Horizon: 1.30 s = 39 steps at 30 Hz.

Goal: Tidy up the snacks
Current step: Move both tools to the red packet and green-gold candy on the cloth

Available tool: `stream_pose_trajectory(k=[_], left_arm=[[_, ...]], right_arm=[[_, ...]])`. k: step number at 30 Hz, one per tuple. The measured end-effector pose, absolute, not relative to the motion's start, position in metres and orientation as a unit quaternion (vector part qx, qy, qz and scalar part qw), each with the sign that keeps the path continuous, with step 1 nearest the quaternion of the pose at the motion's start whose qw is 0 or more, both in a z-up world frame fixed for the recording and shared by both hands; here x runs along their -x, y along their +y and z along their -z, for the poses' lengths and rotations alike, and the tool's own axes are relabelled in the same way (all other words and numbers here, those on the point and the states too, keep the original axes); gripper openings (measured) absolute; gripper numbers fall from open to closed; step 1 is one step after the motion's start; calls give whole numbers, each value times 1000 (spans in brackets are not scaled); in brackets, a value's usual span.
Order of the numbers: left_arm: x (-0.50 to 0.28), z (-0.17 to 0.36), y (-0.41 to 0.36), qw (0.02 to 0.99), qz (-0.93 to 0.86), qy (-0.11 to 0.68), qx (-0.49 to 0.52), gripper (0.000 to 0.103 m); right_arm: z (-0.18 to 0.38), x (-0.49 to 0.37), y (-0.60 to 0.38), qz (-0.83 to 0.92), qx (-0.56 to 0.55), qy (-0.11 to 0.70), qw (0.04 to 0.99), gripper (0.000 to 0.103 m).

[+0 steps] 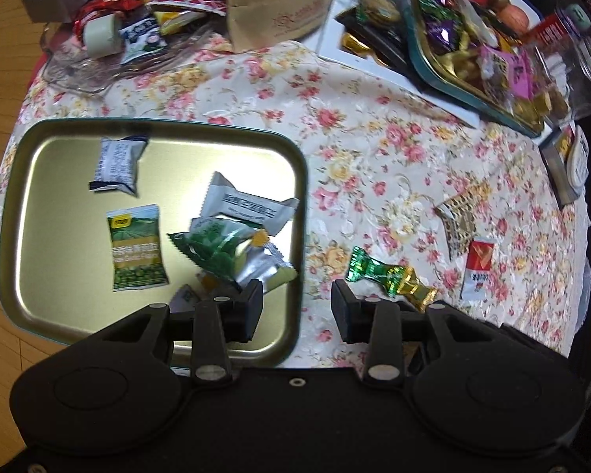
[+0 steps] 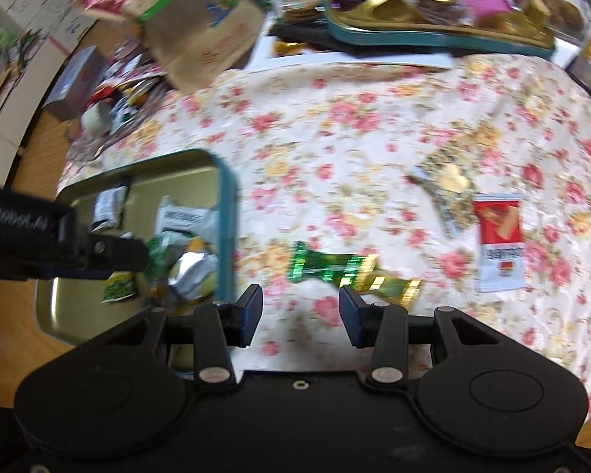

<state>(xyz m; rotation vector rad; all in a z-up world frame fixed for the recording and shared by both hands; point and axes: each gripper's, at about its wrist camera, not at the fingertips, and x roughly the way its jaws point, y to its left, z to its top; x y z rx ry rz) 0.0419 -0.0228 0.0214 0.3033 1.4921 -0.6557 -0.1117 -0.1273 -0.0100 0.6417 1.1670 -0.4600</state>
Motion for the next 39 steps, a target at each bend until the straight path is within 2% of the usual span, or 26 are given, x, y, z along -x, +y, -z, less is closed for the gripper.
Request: stream_pose_trajectory(k=[26,39], left_arm=[[39,-2,-107,628,341,667,-209,47],[38,-12,-120,634,337,671,-184,47]], right_arm=[[21,216,-229,357,-369,475,715,45],[45,202,-231,343,-357,471,730,46]])
